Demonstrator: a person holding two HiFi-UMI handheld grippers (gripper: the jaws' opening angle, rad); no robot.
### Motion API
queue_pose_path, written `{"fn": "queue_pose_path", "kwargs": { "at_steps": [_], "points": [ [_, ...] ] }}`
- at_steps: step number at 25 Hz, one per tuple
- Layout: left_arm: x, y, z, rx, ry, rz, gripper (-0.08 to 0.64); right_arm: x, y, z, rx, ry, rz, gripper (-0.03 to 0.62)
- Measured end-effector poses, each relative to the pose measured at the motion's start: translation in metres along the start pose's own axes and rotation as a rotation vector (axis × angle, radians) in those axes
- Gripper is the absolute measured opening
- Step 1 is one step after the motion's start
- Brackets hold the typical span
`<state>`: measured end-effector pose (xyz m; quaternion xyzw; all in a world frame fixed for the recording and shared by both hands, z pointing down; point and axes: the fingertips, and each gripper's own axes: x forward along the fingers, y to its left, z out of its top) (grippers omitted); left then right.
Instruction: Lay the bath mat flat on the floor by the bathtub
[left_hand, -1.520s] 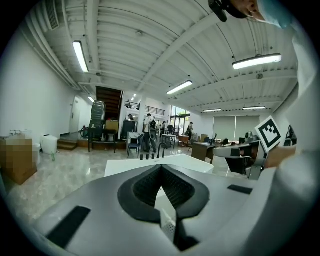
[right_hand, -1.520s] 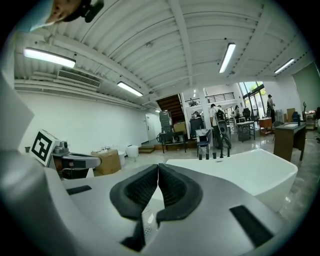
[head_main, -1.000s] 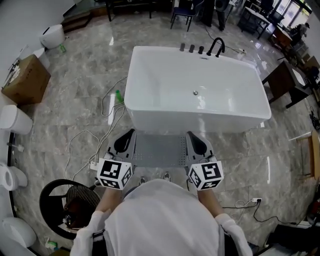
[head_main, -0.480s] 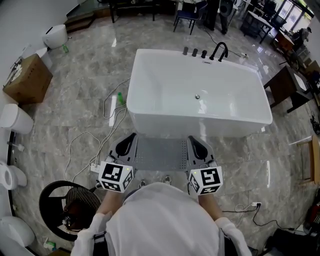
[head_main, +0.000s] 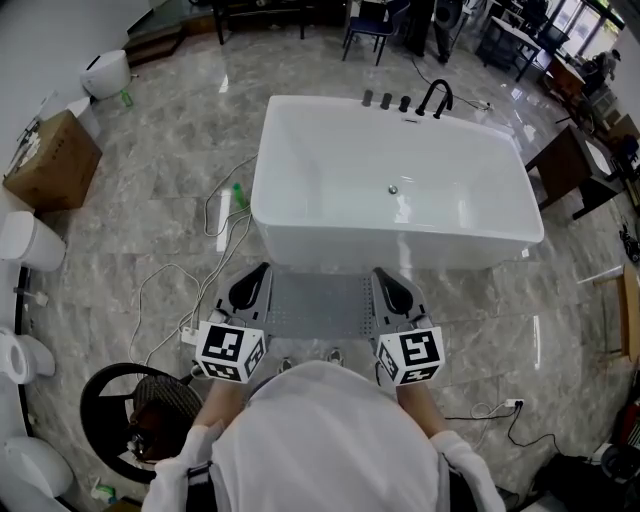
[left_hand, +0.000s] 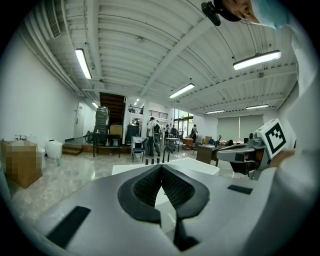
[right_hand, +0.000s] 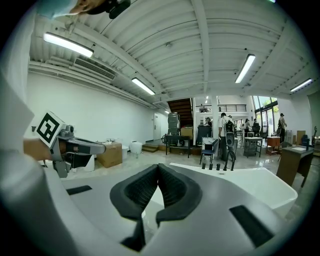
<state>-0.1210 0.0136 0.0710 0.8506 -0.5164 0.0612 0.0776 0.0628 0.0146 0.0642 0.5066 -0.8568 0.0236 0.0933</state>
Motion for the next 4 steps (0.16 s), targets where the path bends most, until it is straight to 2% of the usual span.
{"fn": "queue_pose_path", "kwargs": {
  "at_steps": [4],
  "points": [
    [0.0000, -0.0011, -0.0002, -0.012, -0.003, -0.005, 0.032, 0.0007, 0.0024, -0.0014, -0.008, 0.005, 0.005, 0.031]
  ]
}}
